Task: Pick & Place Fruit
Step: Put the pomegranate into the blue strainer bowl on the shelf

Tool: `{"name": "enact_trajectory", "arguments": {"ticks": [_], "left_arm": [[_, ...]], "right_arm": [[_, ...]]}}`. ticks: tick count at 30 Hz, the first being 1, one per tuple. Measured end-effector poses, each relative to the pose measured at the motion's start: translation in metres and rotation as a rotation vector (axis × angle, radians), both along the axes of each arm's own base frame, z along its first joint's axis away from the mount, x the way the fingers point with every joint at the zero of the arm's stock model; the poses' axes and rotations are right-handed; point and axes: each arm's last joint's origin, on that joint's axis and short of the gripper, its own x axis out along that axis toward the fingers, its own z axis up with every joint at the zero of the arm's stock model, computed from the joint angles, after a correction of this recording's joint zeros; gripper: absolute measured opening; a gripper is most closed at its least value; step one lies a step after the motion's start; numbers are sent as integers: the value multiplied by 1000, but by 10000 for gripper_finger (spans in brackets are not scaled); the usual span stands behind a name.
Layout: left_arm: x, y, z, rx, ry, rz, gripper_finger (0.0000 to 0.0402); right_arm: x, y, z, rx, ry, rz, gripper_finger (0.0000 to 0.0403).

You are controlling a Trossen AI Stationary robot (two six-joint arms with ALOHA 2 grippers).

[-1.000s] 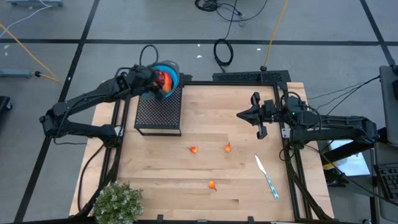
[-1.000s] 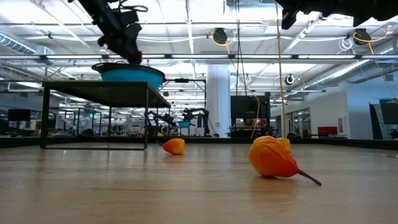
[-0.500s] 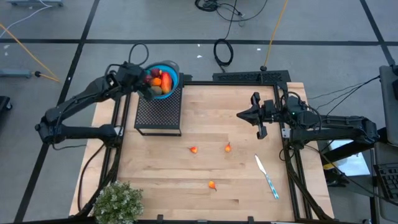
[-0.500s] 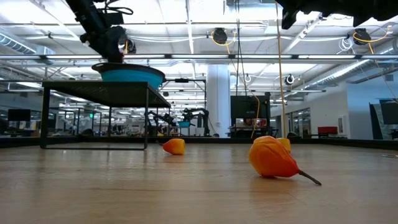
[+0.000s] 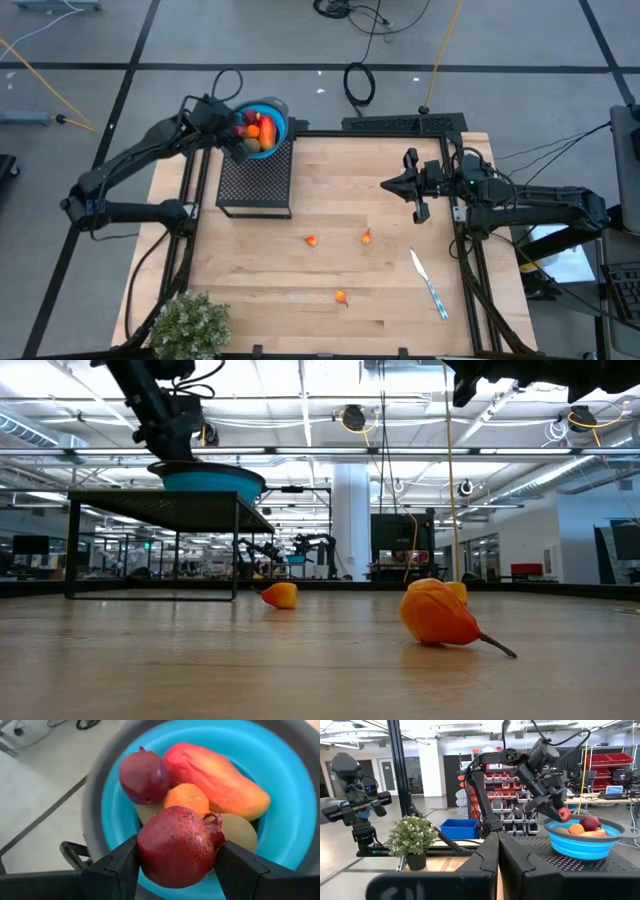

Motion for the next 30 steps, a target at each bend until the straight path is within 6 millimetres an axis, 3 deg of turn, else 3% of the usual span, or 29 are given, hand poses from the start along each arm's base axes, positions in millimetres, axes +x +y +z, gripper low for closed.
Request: {"name": "enact_trajectory", "arguments": {"ticks": [24, 30], "left_arm": [[0, 9, -7, -44, 22, 6, 213], [0, 9, -7, -51, 15, 15, 248]], "right_arm": [[0, 0, 0, 0, -1, 0, 0], [0, 0, 0, 0, -1, 0, 0]]}}
